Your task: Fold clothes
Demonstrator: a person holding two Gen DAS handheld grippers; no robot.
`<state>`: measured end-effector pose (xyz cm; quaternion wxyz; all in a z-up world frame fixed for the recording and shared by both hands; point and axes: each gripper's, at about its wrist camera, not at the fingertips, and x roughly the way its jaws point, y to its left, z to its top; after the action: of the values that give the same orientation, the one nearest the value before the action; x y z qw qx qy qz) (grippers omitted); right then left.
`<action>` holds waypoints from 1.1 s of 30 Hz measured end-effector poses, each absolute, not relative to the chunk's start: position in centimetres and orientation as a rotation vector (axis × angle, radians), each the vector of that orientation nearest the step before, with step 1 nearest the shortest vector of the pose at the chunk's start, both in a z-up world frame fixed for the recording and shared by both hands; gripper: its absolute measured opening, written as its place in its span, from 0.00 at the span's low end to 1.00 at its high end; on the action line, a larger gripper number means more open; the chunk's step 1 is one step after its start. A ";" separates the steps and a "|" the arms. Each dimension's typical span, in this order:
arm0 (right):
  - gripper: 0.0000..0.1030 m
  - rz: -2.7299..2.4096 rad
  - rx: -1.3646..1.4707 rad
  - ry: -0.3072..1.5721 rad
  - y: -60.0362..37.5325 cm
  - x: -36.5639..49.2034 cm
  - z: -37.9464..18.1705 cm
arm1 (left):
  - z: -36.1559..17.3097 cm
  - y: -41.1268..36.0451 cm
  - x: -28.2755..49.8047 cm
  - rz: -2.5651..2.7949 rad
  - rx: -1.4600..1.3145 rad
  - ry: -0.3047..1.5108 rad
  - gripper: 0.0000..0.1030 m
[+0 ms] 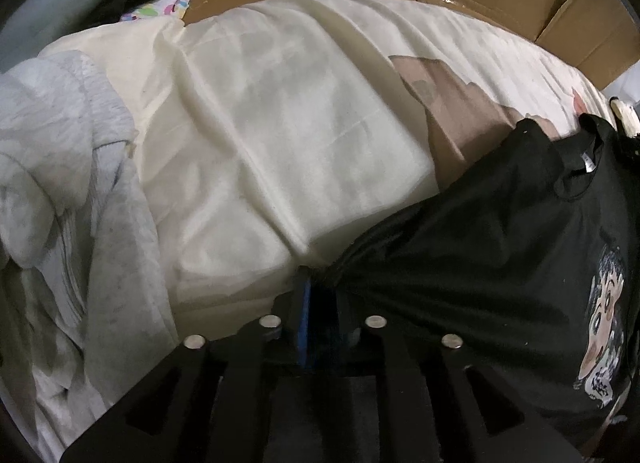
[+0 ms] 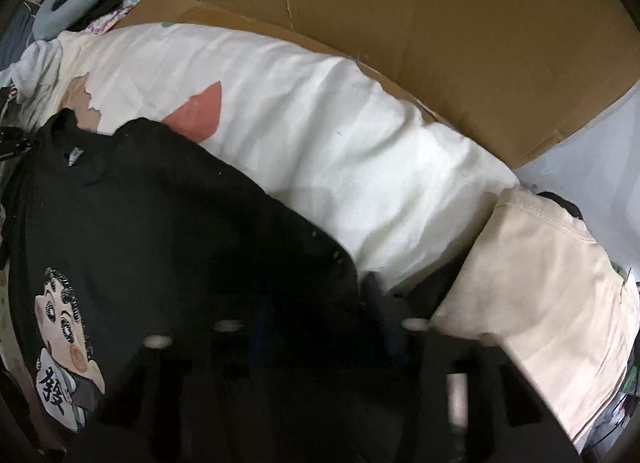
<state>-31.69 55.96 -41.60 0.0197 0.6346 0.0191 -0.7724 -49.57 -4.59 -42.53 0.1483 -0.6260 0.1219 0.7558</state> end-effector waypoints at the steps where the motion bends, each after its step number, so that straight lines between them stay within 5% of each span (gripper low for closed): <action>1: 0.07 -2.404 1.970 0.080 55.9 -31.6 -41.5 | -42.3 -4.6 -49.6 2.175 -1.793 0.377 0.21; 6: 0.03 -2.482 1.944 0.117 56.6 -30.3 -40.2 | -41.2 -5.0 -49.2 2.187 -1.757 0.386 0.26; 8: 0.02 -2.517 1.932 0.118 56.9 -30.0 -39.8 | -41.5 -5.1 -49.1 2.187 -1.772 0.415 0.38; 12: 0.02 -2.571 1.922 0.152 57.1 -29.2 -38.9 | -42.0 -4.9 -48.8 2.180 -1.757 0.383 0.38; 13: 0.02 -2.582 1.921 0.161 57.2 -29.0 -38.8 | -42.1 -4.7 -48.8 2.184 -1.749 0.382 0.35; 14: 0.02 -2.593 1.918 0.164 57.2 -28.8 -38.5 | -42.2 -4.5 -48.7 2.187 -1.743 0.384 0.15; 15: 0.02 -2.608 1.913 0.164 57.4 -28.6 -38.2 | -42.2 -4.2 -48.7 2.185 -1.740 0.386 0.07; 33: 0.02 -2.826 1.868 0.142 60.2 -28.9 -34.4 | -37.4 -1.6 -51.5 2.238 -1.559 0.370 0.05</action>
<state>-28.88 60.17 -34.42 -0.1244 0.5467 0.0416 -0.8270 -51.50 -1.60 -37.41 0.1932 -0.5556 0.1318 0.7979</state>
